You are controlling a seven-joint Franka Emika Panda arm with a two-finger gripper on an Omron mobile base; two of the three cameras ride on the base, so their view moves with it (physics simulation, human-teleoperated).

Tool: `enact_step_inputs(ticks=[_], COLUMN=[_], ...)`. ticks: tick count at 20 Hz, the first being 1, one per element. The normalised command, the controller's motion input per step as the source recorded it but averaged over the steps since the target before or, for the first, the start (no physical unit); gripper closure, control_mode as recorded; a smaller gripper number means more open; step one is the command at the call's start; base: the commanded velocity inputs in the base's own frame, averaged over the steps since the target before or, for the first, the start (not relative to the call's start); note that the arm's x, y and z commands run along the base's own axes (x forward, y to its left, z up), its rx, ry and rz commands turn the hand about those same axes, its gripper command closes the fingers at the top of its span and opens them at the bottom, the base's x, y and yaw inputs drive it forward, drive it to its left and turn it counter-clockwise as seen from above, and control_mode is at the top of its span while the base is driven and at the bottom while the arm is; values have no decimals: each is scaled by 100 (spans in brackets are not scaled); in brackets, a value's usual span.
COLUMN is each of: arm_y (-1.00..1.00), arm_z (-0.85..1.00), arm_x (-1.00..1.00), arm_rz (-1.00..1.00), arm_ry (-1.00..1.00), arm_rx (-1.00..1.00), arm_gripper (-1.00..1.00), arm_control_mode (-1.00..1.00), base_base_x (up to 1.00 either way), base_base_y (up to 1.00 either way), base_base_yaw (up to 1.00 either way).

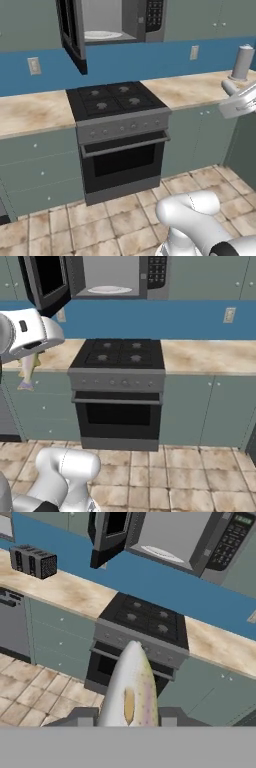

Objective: Transport the fish from the fridge to the microwave and turn on the microwave.

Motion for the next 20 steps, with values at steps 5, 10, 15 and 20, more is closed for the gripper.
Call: enact_step_inputs(ticks=[5,10,15,20], arm_y=[0,0,0,0], arm_z=[0,0,0,0], arm_x=[0,0,0,0], arm_rz=[0,0,0,0], arm_ry=[0,0,0,0], arm_rx=[0,0,0,0], arm_gripper=[100,100,100,100], arm_control_mode=[100,100,100,100], base_base_x=[12,23,46,64], base_base_y=[0,0,0,0], base_base_yaw=[4,0,0,0])
